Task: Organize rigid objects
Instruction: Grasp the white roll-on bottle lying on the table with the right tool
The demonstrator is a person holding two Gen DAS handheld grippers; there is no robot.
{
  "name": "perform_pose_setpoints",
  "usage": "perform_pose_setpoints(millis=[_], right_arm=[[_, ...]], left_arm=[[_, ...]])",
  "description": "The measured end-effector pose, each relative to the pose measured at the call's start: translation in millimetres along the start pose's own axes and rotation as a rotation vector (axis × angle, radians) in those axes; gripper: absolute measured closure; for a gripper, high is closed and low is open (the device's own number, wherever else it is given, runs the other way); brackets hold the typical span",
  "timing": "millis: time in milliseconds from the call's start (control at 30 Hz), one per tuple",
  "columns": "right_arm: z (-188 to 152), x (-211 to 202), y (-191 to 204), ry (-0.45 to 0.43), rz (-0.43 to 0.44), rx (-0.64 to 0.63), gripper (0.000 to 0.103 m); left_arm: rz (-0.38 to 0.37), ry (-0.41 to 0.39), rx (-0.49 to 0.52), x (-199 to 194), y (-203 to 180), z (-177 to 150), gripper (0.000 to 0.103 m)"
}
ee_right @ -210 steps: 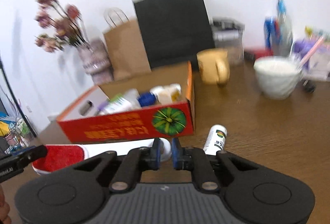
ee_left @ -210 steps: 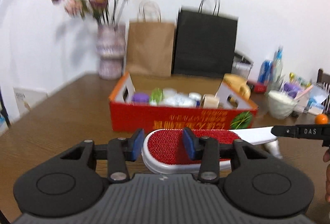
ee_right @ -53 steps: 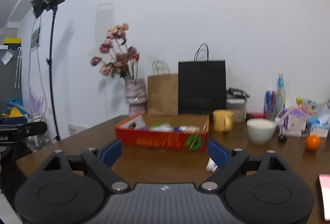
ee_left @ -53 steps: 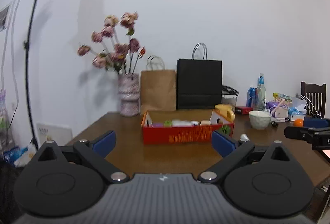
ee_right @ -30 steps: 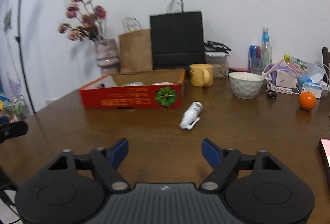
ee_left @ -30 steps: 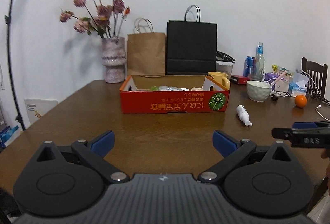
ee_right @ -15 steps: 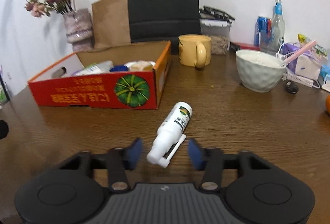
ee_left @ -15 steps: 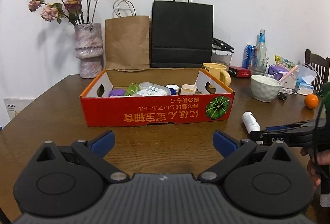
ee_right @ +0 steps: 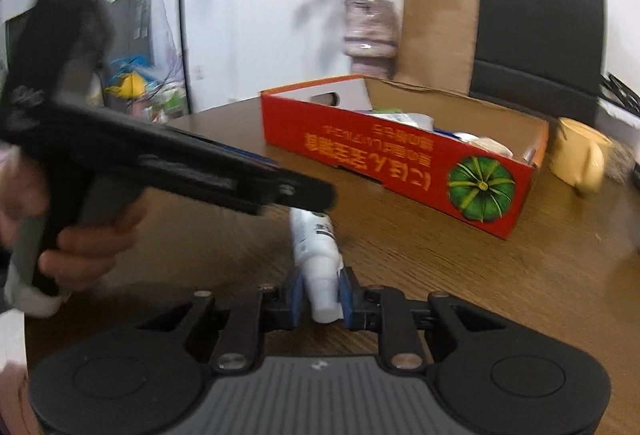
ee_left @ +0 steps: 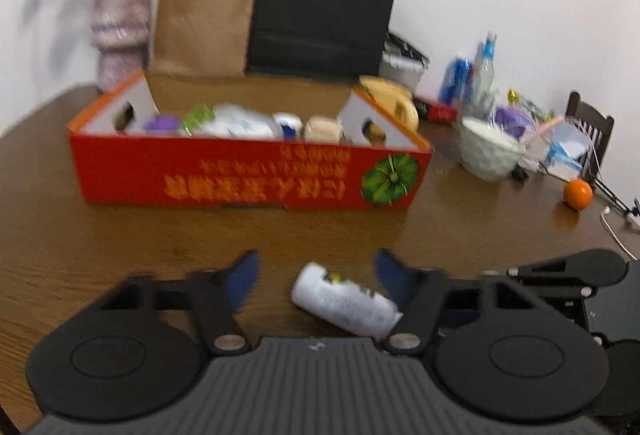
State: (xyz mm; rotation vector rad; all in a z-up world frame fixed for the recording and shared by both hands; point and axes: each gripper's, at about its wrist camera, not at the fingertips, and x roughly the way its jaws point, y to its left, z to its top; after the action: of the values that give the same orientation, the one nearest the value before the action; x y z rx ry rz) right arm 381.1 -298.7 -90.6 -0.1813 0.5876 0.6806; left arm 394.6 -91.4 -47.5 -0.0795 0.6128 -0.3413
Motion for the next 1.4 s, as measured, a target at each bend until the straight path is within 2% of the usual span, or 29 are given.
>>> perform_pose_setpoints(millis=[33, 67, 167, 267, 333, 367, 400, 433, 533, 600, 667, 733, 767, 833, 867, 967, 1133, 1200, 1333, 1400], right_arm=[[1, 0, -3, -0.001, -0.024, 0.013, 0.083], [0, 1, -4, -0.002, -0.05, 0.026, 0.077], [0, -3, -8, -0.011, -0.081, 0.055, 0.077], [0, -4, -16, -0.011, -0.158, 0.128, 0.075], [-3, -8, -23, -0.036, -0.159, 0.206, 0.075], [-5, -10, -26, -0.05, -0.14, 0.249, 0.075], [-7, -11, -30, -0.069, -0.12, 0.284, 0.074], [-8, -12, -33, -0.085, -0.108, 0.318, 0.072], [-2, -9, -42, -0.117, -0.123, 0.376, 0.058], [4, -3, -48, -0.127, -0.115, 0.388, 0.048], [10, 10, -53, -0.12, -0.071, 0.408, 0.048], [16, 21, -56, -0.108, -0.032, 0.418, 0.049], [19, 28, -56, -0.092, -0.019, 0.414, 0.05], [21, 36, -51, -0.064, -0.019, 0.395, 0.055], [22, 39, -49, -0.05, -0.017, 0.385, 0.062], [18, 40, -45, -0.038, -0.007, 0.394, 0.067], [7, 34, -42, -0.044, -0.038, 0.455, 0.07], [4, 26, -41, -0.058, -0.067, 0.498, 0.068], [-3, -2, -36, -0.128, -0.137, 0.569, 0.067], [-7, -12, -31, -0.151, -0.141, 0.584, 0.067]], left_arm=[[0.003, 0.018, -0.004, 4, 0, -1, 0.058], [0.004, 0.002, -0.01, 4, 0, -3, 0.061], [0.003, 0.001, -0.002, 7, -1, -4, 0.071], [0.045, 0.027, -0.011, 10, -2, -4, 0.071], [0.067, 0.028, -0.05, 11, 3, -6, 0.07], [0.072, 0.026, -0.068, 10, 6, -7, 0.066], [0.075, 0.021, -0.089, 7, 9, -7, 0.055], [0.08, 0.012, -0.111, 2, 12, -7, 0.051], [0.085, -0.028, -0.157, -19, 14, -7, 0.043], [0.067, -0.047, -0.197, -34, 10, -11, 0.029], [0.036, -0.039, -0.193, -39, -2, -18, 0.028], [0.014, -0.022, -0.145, -36, -16, -26, 0.028], [0.021, -0.012, -0.122, -32, -21, -29, 0.029], [0.062, 0.012, -0.098, -25, -25, -33, 0.042], [0.074, 0.017, -0.104, -23, -22, -33, 0.051], [0.074, 0.002, -0.14, -26, -8, -31, 0.058], [0.094, -0.018, -0.147, -29, 4, -29, 0.065], [0.069, -0.021, -0.167, -29, 7, -29, 0.065], [0.042, -0.071, -0.147, -34, 4, -27, 0.063], [0.04, -0.077, -0.139, -33, 4, -25, 0.063]])
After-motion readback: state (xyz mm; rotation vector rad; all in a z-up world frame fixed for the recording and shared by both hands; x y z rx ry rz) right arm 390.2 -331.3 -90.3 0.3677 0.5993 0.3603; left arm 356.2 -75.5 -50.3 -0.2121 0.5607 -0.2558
